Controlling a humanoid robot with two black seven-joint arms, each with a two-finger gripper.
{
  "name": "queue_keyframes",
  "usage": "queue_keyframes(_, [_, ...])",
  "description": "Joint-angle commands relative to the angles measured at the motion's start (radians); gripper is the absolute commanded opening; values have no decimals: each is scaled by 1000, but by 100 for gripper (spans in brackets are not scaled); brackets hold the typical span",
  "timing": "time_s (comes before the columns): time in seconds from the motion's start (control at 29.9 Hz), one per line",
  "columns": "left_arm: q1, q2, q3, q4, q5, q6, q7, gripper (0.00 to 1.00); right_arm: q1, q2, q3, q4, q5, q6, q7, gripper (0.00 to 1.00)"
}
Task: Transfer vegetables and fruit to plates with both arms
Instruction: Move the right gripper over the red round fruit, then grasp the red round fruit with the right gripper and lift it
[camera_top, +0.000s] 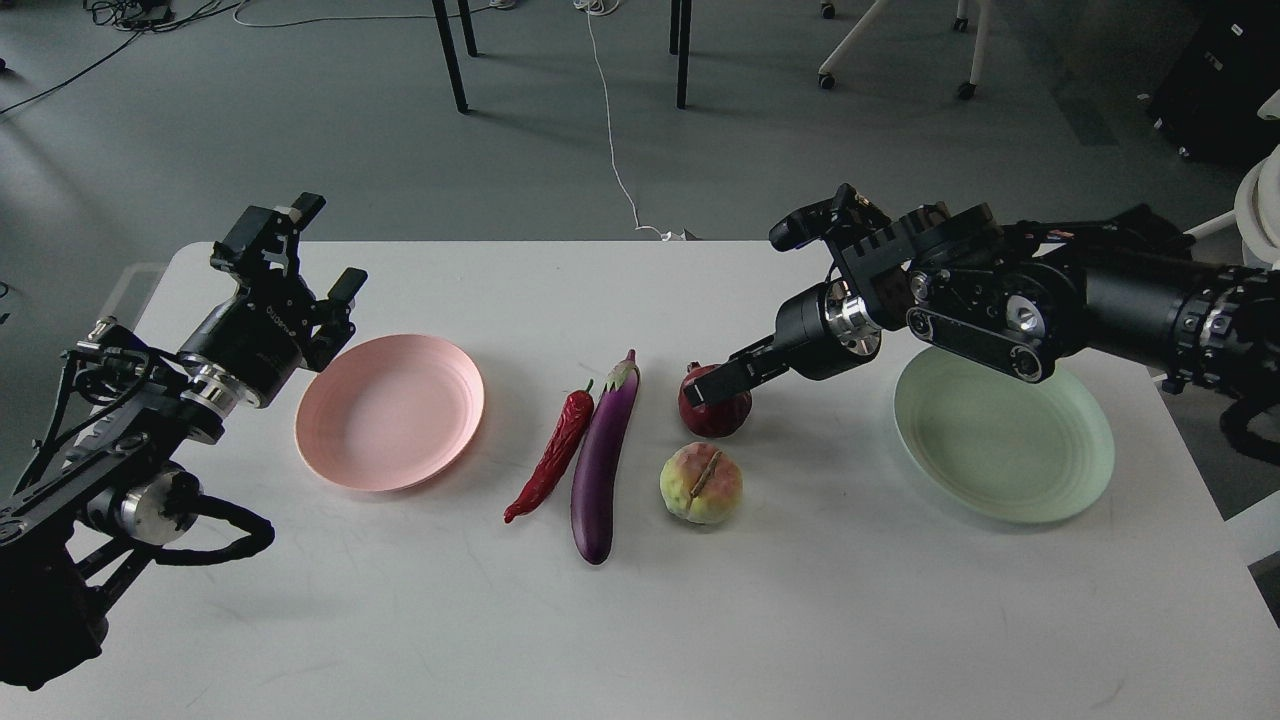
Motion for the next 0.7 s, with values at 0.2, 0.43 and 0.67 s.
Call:
queue_keyframes(0.2, [0, -1, -3, -1, 0, -1, 0, 98, -7, 61, -20, -76, 0, -4, 0, 98])
queue_keyframes(0.43, [0, -1, -3, -2, 0, -1, 0, 98, -15, 75, -52, -106, 0, -20, 0, 98])
queue_keyframes(0.67, [2, -1, -3, -2, 0, -2, 0, 98, -41, 107, -57, -137, 0, -35, 0, 98])
